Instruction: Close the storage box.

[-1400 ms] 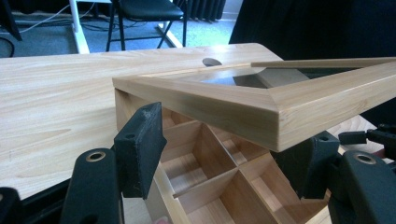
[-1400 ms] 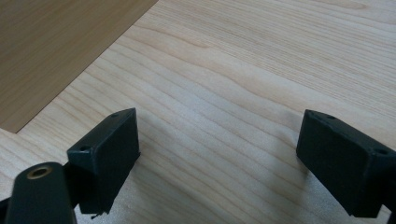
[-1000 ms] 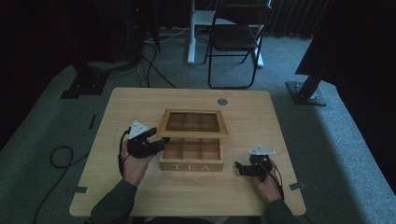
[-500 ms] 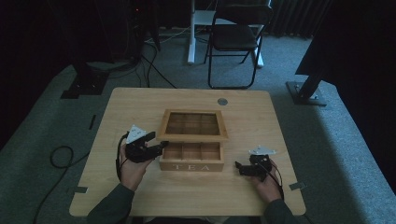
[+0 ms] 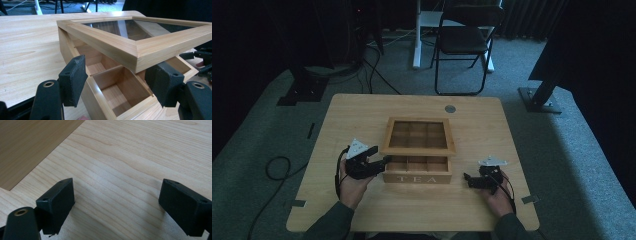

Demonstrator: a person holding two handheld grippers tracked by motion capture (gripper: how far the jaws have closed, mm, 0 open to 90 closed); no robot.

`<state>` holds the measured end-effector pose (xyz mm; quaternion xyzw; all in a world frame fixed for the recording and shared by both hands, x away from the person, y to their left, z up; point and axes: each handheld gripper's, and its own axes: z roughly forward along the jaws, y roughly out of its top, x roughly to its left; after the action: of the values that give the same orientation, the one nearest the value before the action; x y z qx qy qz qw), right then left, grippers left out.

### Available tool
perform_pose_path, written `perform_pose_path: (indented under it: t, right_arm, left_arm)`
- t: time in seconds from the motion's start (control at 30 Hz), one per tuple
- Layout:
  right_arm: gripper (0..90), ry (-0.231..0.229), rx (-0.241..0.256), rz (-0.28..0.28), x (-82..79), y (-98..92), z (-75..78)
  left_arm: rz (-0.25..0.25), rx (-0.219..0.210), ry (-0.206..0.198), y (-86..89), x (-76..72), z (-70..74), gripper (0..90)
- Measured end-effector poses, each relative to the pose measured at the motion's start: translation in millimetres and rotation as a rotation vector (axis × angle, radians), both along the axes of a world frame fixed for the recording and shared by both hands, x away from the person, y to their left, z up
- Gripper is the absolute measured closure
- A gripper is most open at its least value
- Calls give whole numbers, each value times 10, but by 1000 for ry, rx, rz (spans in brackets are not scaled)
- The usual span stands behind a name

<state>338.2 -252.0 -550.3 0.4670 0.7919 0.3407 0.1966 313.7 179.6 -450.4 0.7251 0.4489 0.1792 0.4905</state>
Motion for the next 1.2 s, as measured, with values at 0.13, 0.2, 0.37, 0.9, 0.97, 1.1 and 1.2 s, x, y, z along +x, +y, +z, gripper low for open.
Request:
perform_pose_path:
  t: [0.13, 0.2, 0.37, 0.9, 0.97, 1.1, 1.2]
  right_arm:
    - [127, 1, -1, 1, 0, -1, 1]
    - [127, 0, -1, 1, 0, -1, 1]
    - [127, -1, 0, 0, 0, 0, 0]
    - [127, -1, 0, 1, 0, -1, -1]
    - [127, -1, 0, 1, 0, 0, 0]
    - [127, -1, 0, 1, 0, 0, 0]
    - [127, -1, 0, 1, 1, -1, -1]
  left_arm:
    - [-5, 15, 6, -10, -25, -44, 339]
    - [-13, 29, 6, -19, -39, -66, 340]
    - [-18, 37, 14, -37, -63, -108, 340]
    - [-33, 78, 12, -66, -118, -190, 411]
    - [-31, 80, 12, -71, -125, -199, 411]
    - [-33, 88, 11, -74, -136, -217, 411]
    - [-34, 87, 22, -72, -138, -247, 405]
